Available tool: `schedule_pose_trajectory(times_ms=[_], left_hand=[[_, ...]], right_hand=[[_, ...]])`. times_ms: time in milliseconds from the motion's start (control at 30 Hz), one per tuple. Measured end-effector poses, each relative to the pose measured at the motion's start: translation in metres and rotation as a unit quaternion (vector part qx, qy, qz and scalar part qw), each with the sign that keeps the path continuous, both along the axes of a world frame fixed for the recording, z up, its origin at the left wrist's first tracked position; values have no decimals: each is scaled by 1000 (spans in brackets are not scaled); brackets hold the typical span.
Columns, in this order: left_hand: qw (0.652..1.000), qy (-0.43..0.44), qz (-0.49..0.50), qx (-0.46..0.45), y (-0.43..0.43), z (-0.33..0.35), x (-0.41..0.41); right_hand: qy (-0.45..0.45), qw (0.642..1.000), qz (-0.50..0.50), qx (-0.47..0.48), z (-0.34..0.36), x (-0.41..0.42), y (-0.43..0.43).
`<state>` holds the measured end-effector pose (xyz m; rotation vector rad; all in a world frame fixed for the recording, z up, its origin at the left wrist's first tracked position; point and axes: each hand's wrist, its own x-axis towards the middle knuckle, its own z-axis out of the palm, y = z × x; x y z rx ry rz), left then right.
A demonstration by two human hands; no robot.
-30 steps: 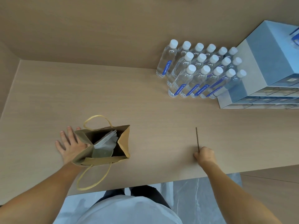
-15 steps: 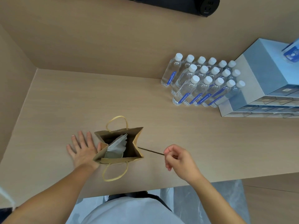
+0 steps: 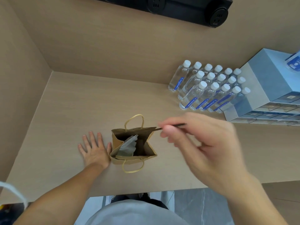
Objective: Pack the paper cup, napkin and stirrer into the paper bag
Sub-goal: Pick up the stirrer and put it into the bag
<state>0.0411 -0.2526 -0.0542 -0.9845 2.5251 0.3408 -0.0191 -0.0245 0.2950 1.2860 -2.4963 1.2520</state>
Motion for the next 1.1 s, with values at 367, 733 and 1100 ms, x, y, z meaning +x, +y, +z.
schedule_pose_trajectory(times_ms=[367, 733, 1100], left_hand=[[1000, 15, -8, 10, -1, 3, 2], [1000, 18, -5, 5, 1, 5, 3], [1000, 24, -1, 6, 1, 5, 3]], right_hand=[[-86, 920, 53, 379, -91, -22, -75], [-16, 943, 12, 332, -88, -10, -64], [-92, 911, 32, 401, -107, -14, -82]])
